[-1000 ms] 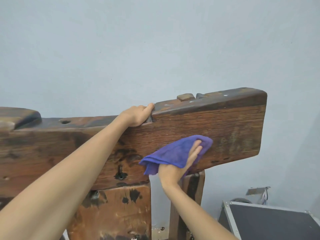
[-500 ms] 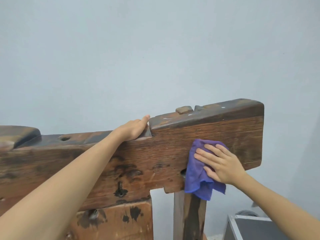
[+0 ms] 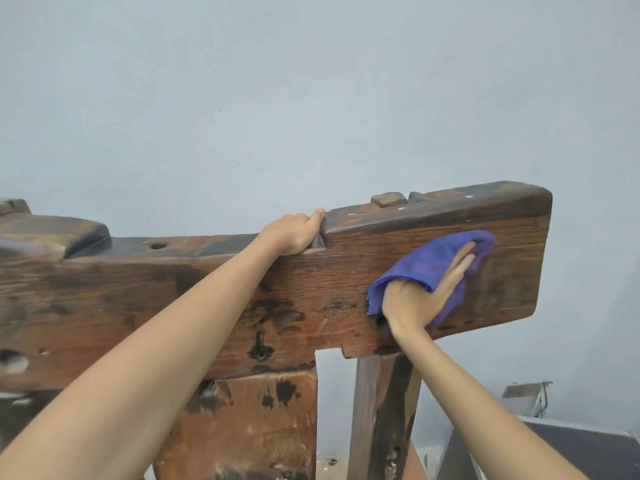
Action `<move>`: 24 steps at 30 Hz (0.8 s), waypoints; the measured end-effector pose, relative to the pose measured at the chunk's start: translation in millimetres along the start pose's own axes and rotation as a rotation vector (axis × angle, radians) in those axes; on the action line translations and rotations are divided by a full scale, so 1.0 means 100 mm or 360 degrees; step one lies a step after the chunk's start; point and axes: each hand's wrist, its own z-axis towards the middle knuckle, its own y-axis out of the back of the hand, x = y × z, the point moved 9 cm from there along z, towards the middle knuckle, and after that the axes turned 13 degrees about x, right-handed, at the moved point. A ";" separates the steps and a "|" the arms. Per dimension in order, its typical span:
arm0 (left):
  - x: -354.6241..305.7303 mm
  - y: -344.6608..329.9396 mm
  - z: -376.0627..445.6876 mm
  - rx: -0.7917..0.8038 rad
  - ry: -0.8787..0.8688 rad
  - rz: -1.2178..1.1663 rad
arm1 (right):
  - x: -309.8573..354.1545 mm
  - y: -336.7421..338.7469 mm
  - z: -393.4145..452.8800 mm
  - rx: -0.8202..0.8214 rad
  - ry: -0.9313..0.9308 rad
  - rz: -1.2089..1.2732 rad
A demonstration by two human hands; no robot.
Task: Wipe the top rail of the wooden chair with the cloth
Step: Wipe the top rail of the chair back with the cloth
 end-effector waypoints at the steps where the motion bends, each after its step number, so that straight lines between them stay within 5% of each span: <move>1: 0.01 0.00 0.00 -0.0003 0.0012 -0.0001 | 0.13 -0.11 -0.19 0.0038 0.0116 -0.0091; 6: 0.03 0.01 -0.01 0.0025 0.0007 -0.0044 | 0.47 -0.73 -0.76 0.0390 0.0714 -0.0718; 10: 0.04 0.02 0.00 0.0056 -0.0037 -0.0081 | 0.73 -1.07 -1.17 0.0754 0.1505 -0.0866; 14: 0.08 0.02 0.03 0.0123 -0.0009 -0.0151 | 0.93 -1.02 -0.94 0.0920 0.1868 -0.1087; 19: 0.08 0.02 0.05 0.0126 -0.0128 -0.0120 | 1.03 -0.57 -0.23 0.0730 0.1873 -0.1235; 24: 0.08 0.03 0.06 0.0092 -0.0116 -0.0034 | 0.68 0.21 0.75 0.0593 0.1328 -0.1358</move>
